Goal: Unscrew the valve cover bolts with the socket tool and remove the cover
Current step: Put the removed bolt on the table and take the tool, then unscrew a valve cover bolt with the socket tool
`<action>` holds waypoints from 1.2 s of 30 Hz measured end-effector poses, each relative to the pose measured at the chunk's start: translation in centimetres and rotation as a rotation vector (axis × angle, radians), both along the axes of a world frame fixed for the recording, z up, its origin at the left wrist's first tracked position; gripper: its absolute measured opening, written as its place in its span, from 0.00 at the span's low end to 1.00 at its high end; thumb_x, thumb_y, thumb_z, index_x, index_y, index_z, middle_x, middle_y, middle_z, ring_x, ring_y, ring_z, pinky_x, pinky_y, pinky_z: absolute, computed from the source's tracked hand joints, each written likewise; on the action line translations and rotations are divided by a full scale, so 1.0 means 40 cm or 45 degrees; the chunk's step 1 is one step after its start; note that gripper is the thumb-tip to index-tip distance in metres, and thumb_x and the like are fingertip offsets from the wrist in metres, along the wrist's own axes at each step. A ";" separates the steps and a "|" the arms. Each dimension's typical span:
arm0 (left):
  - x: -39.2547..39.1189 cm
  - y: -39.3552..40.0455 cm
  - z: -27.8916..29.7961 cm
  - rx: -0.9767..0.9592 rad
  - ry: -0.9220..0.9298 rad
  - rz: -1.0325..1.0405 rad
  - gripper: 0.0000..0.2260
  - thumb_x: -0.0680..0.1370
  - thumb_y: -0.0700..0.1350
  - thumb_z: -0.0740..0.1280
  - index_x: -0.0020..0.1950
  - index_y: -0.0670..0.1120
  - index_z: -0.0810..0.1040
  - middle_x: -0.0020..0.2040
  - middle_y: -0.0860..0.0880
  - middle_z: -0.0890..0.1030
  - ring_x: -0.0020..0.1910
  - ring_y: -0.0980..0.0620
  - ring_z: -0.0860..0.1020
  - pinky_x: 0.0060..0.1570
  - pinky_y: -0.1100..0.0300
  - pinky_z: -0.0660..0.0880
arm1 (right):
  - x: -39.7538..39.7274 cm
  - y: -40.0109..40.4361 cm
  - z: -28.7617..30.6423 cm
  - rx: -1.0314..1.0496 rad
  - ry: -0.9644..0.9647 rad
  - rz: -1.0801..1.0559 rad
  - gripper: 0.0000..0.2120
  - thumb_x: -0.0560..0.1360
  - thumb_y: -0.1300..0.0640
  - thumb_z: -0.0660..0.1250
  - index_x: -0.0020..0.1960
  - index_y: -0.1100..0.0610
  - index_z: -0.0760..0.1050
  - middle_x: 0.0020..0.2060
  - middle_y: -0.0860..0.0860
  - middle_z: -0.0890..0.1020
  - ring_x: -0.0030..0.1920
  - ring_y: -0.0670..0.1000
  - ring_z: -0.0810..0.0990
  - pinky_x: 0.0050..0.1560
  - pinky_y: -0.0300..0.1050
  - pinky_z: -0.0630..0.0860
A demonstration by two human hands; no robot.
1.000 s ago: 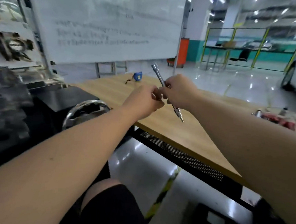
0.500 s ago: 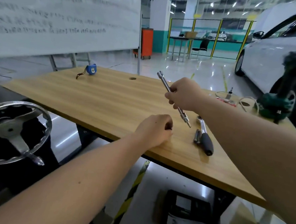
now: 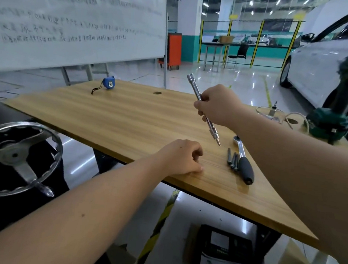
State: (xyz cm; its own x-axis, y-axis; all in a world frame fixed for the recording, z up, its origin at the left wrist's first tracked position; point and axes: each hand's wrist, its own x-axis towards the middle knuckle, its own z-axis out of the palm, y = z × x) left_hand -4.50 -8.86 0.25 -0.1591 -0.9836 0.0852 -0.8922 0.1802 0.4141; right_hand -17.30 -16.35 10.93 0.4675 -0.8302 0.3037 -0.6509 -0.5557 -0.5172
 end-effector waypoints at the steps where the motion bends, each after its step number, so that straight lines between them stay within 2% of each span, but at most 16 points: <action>1: 0.006 0.002 -0.003 -0.004 -0.001 0.012 0.20 0.76 0.54 0.74 0.66 0.50 0.78 0.56 0.55 0.82 0.44 0.64 0.74 0.42 0.70 0.67 | 0.006 0.003 0.001 -0.002 -0.009 0.009 0.11 0.82 0.54 0.66 0.46 0.61 0.80 0.40 0.52 0.86 0.38 0.50 0.86 0.39 0.43 0.80; 4: 0.017 0.007 -0.004 0.002 -0.003 0.025 0.21 0.76 0.54 0.75 0.66 0.49 0.79 0.57 0.54 0.82 0.44 0.63 0.74 0.44 0.71 0.69 | 0.030 0.012 0.000 0.015 -0.074 0.038 0.11 0.82 0.55 0.66 0.47 0.62 0.80 0.40 0.52 0.86 0.39 0.52 0.86 0.44 0.47 0.83; 7: 0.048 0.026 0.009 0.011 -0.012 0.094 0.20 0.76 0.53 0.75 0.65 0.48 0.79 0.55 0.54 0.81 0.47 0.59 0.77 0.46 0.69 0.71 | 0.075 0.032 -0.005 0.054 -0.175 0.075 0.10 0.81 0.56 0.67 0.48 0.62 0.80 0.40 0.53 0.86 0.38 0.53 0.87 0.42 0.47 0.83; 10: 0.123 0.062 0.057 0.012 0.049 0.312 0.20 0.76 0.53 0.74 0.65 0.47 0.79 0.52 0.55 0.80 0.52 0.55 0.79 0.48 0.63 0.72 | 0.153 0.067 -0.002 0.103 -0.255 0.139 0.09 0.81 0.56 0.67 0.47 0.61 0.81 0.41 0.54 0.86 0.39 0.54 0.87 0.38 0.45 0.82; 13: 0.213 0.108 0.128 0.005 0.125 0.515 0.20 0.77 0.56 0.73 0.65 0.48 0.78 0.57 0.54 0.79 0.58 0.52 0.78 0.56 0.58 0.72 | 0.248 0.113 0.015 0.118 -0.304 0.218 0.09 0.80 0.56 0.68 0.48 0.62 0.81 0.41 0.55 0.86 0.39 0.55 0.86 0.42 0.51 0.84; 16: 0.287 0.182 0.184 -0.025 0.282 0.584 0.15 0.75 0.55 0.75 0.57 0.51 0.79 0.54 0.56 0.80 0.53 0.55 0.78 0.51 0.60 0.74 | 0.346 0.173 0.049 0.105 -0.307 0.316 0.09 0.80 0.55 0.68 0.47 0.61 0.81 0.40 0.54 0.86 0.40 0.56 0.86 0.47 0.56 0.84; 19: 0.352 0.269 0.221 -0.092 0.378 0.612 0.09 0.77 0.52 0.73 0.52 0.50 0.80 0.51 0.51 0.83 0.49 0.51 0.81 0.49 0.57 0.75 | 0.445 0.242 0.086 0.084 -0.332 0.418 0.09 0.79 0.54 0.68 0.46 0.58 0.81 0.40 0.54 0.86 0.42 0.57 0.86 0.49 0.58 0.83; 22: 0.430 0.370 0.267 -0.205 0.420 0.729 0.10 0.82 0.52 0.65 0.53 0.47 0.81 0.49 0.47 0.85 0.49 0.47 0.82 0.46 0.54 0.76 | 0.556 0.320 0.114 0.100 -0.383 0.508 0.09 0.80 0.54 0.68 0.44 0.57 0.81 0.39 0.52 0.86 0.41 0.55 0.85 0.48 0.55 0.83; 24: 0.495 0.457 0.292 -0.272 0.446 0.799 0.11 0.84 0.51 0.63 0.54 0.46 0.81 0.45 0.50 0.85 0.45 0.51 0.83 0.45 0.53 0.78 | 0.633 0.385 0.131 0.093 -0.433 0.573 0.10 0.80 0.54 0.68 0.42 0.56 0.81 0.37 0.49 0.86 0.39 0.52 0.84 0.45 0.50 0.82; 26: 0.564 0.556 0.310 -0.347 0.369 0.865 0.10 0.84 0.51 0.64 0.49 0.47 0.80 0.37 0.55 0.81 0.35 0.61 0.78 0.38 0.57 0.74 | 0.709 0.461 0.145 0.095 -0.483 0.665 0.11 0.79 0.53 0.68 0.41 0.56 0.82 0.36 0.48 0.86 0.37 0.51 0.84 0.43 0.50 0.81; 27: 0.599 0.610 0.318 -0.379 0.320 0.910 0.10 0.84 0.50 0.65 0.47 0.47 0.80 0.36 0.54 0.80 0.33 0.62 0.76 0.37 0.58 0.71 | 0.748 0.504 0.152 0.106 -0.500 0.727 0.11 0.79 0.53 0.68 0.42 0.57 0.82 0.37 0.49 0.86 0.38 0.52 0.83 0.45 0.51 0.81; 30: 0.685 0.773 0.347 -0.389 0.239 1.032 0.09 0.83 0.47 0.66 0.48 0.43 0.80 0.43 0.40 0.83 0.37 0.52 0.77 0.40 0.56 0.70 | 0.862 0.647 0.175 0.103 -0.524 0.927 0.12 0.80 0.52 0.68 0.43 0.59 0.82 0.39 0.54 0.86 0.42 0.56 0.84 0.49 0.54 0.81; 34: 0.769 0.976 0.405 -0.434 0.082 1.173 0.08 0.83 0.47 0.66 0.51 0.44 0.80 0.44 0.39 0.84 0.43 0.43 0.82 0.46 0.48 0.77 | 0.984 0.825 0.222 0.006 -0.609 1.115 0.12 0.80 0.50 0.68 0.42 0.56 0.81 0.37 0.51 0.84 0.40 0.51 0.82 0.40 0.46 0.76; 36: 0.801 1.067 0.434 -0.475 0.035 1.252 0.09 0.84 0.46 0.65 0.54 0.40 0.80 0.44 0.37 0.83 0.44 0.38 0.81 0.47 0.43 0.76 | 1.033 0.906 0.246 0.059 -0.663 1.247 0.12 0.80 0.51 0.67 0.43 0.57 0.81 0.37 0.50 0.85 0.41 0.51 0.83 0.42 0.47 0.79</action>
